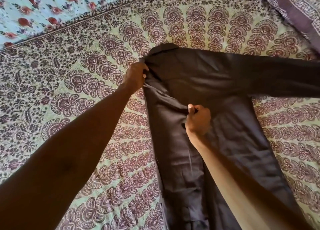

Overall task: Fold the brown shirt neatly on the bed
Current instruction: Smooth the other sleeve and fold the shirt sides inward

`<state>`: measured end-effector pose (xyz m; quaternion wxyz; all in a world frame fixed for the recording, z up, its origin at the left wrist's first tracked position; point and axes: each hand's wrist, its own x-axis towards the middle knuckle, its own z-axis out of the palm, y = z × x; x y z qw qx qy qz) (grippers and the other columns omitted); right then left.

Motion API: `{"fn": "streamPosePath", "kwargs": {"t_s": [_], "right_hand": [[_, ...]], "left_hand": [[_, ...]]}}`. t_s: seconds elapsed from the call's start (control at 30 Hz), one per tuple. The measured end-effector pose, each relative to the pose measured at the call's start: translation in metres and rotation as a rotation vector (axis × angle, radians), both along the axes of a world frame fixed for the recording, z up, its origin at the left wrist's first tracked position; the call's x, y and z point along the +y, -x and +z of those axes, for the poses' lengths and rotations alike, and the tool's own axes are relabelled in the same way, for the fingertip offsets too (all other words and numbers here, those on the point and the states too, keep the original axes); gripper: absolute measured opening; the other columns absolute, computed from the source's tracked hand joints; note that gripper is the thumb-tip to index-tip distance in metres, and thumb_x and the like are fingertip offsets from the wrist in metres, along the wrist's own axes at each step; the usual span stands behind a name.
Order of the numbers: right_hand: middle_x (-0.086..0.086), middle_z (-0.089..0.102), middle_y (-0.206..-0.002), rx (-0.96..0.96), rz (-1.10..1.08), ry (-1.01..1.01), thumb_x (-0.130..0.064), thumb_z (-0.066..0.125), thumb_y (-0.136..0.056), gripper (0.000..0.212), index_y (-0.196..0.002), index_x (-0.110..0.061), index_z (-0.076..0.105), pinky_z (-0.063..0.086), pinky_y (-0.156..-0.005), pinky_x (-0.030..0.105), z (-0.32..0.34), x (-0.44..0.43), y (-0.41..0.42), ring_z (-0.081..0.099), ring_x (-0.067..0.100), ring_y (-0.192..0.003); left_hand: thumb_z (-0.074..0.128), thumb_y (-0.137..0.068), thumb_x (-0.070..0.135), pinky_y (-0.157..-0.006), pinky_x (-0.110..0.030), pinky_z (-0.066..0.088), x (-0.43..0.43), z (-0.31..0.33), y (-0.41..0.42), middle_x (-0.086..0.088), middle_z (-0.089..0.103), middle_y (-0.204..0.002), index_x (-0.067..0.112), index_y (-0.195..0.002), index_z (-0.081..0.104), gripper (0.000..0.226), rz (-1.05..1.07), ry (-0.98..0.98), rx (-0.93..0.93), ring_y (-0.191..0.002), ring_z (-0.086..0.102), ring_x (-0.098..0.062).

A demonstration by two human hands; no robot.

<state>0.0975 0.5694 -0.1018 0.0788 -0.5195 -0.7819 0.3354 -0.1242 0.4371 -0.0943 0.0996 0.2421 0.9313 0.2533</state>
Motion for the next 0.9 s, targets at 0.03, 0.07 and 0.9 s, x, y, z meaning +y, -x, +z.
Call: {"fn": "streamPosePath", "kwargs": {"t_s": [0.03, 0.07, 0.9], "right_hand": [[0.017, 0.061, -0.105, -0.003, 0.008, -0.045, -0.035, 0.051, -0.097, 0.032, -0.097, -0.008, 0.067, 0.041, -0.071, 0.036, -0.003, -0.002, 0.001, 0.059, 0.037, -0.095], [0.018, 0.06, -0.105, -0.009, 0.014, -0.095, -0.035, 0.048, -0.098, 0.033, -0.098, -0.006, 0.066, 0.043, -0.075, 0.039, -0.004, -0.004, 0.002, 0.057, 0.037, -0.096], [0.007, 0.067, -0.084, -0.161, 0.359, -0.541, -0.038, 0.051, -0.095, 0.029, -0.086, -0.015, 0.065, 0.036, -0.078, 0.045, -0.027, 0.0, 0.035, 0.055, 0.033, -0.087]], "left_hand": [[0.059, -0.083, 0.001, -0.073, -0.031, 0.044, 0.002, 0.002, 0.003, -0.019, 0.064, -0.105, 0.004, -0.104, 0.067, 0.023, 0.04, 0.034, -0.018, -0.097, 0.063, -0.035], [0.063, -0.084, 0.008, -0.072, -0.029, 0.041, 0.004, 0.004, 0.007, -0.017, 0.062, -0.103, 0.005, -0.102, 0.067, 0.019, 0.083, 0.069, -0.028, -0.099, 0.062, -0.034], [0.059, -0.09, 0.022, -0.105, -0.052, 0.034, 0.007, 0.009, 0.05, -0.019, 0.034, -0.145, 0.012, -0.124, 0.054, 0.035, 0.134, 0.488, 0.129, -0.134, 0.032, -0.036]]}}
